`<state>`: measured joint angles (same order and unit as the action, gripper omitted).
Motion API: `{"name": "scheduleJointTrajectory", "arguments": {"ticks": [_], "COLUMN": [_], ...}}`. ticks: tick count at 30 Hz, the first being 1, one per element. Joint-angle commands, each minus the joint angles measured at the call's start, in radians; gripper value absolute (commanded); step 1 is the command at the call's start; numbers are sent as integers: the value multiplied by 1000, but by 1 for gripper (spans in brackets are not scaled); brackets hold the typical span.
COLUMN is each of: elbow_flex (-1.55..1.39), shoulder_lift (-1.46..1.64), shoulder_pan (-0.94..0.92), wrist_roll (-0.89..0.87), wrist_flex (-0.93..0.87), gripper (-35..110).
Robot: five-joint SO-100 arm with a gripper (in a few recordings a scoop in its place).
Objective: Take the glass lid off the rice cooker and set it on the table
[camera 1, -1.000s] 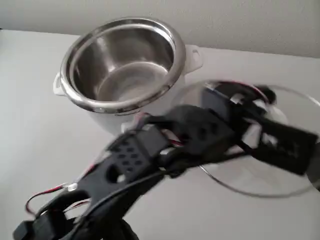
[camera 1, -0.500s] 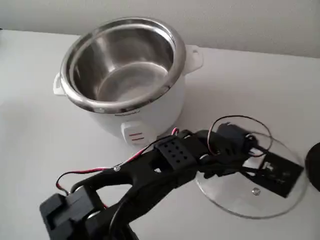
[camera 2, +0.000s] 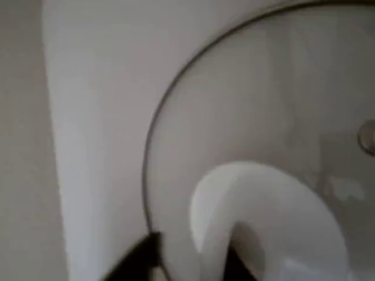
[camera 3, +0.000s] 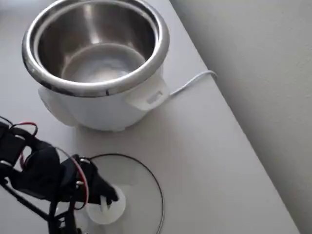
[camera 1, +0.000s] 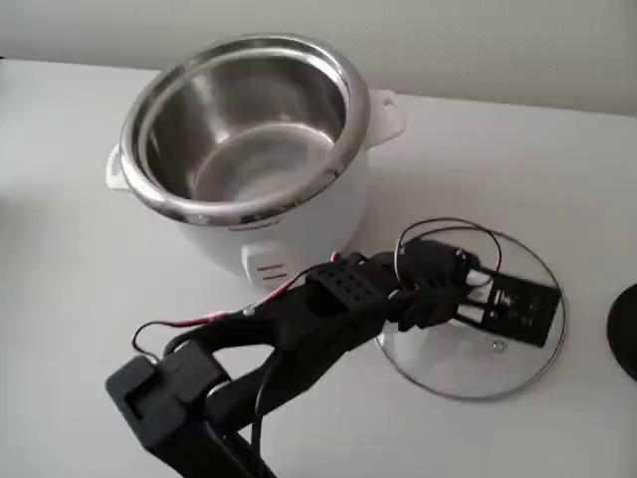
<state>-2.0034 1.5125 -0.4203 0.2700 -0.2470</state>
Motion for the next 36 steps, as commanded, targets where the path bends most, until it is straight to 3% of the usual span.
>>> {"name": "scheduleJointTrajectory", "arguments": {"ticks": [1, 18, 27, 36], "elbow_flex": [21, 14, -184, -546], "shoulder_lift": [-3, 466, 884, 1457], "shoulder_pan": [-15, 21, 146, 347], "wrist_roll": [71, 71, 9, -89], "wrist_flex": [-72, -718, -776, -845], "gripper": [20, 18, 1, 0]}}
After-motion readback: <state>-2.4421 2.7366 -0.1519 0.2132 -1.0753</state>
